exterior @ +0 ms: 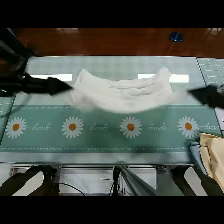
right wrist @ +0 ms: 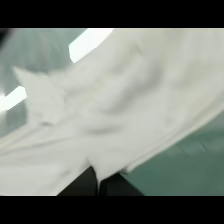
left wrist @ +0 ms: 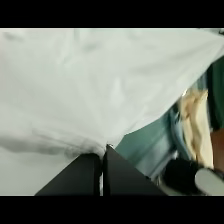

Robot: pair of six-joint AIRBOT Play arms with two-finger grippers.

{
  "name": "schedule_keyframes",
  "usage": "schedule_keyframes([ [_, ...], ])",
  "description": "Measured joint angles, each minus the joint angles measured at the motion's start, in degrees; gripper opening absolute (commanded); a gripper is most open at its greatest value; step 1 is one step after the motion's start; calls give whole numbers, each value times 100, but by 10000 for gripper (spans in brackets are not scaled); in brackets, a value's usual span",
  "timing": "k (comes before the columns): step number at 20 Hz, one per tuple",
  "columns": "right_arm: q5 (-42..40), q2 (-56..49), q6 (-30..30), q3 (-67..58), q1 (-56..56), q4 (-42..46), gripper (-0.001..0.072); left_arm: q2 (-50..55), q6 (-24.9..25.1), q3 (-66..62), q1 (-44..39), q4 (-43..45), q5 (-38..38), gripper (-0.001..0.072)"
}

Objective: Fold the shirts.

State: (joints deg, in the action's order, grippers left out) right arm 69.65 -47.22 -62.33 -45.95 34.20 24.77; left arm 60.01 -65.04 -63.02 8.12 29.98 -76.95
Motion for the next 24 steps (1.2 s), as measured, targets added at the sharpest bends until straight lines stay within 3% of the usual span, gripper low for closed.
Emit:
schedule_keyframes([
  [2,-356,433,0,-966,0,-769,22,-428,-146,-1141,490,-208,-109,24],
  [5,-765,715,-273,-2719,0,-1097,22,-868,-280,-3021,1113,-396,39,23],
  [8,-1095,820,-946,-4520,0,-363,22,-1137,-439,-4854,1604,-450,439,24],
  [11,-1012,866,-1799,-5980,0,852,22,-1440,-922,-5971,1845,-52,555,24],
  [15,140,890,-2514,-7241,0,1768,21,-1932,-1718,-6472,1786,737,-57,24],
  [19,1919,874,-2883,-7667,0,2159,21,-2142,-2459,-6575,1373,1526,-1414,22],
  [24,3217,970,-2758,-6964,-461,3150,21,-2514,-2498,-5093,1086,1878,-2498,21],
])
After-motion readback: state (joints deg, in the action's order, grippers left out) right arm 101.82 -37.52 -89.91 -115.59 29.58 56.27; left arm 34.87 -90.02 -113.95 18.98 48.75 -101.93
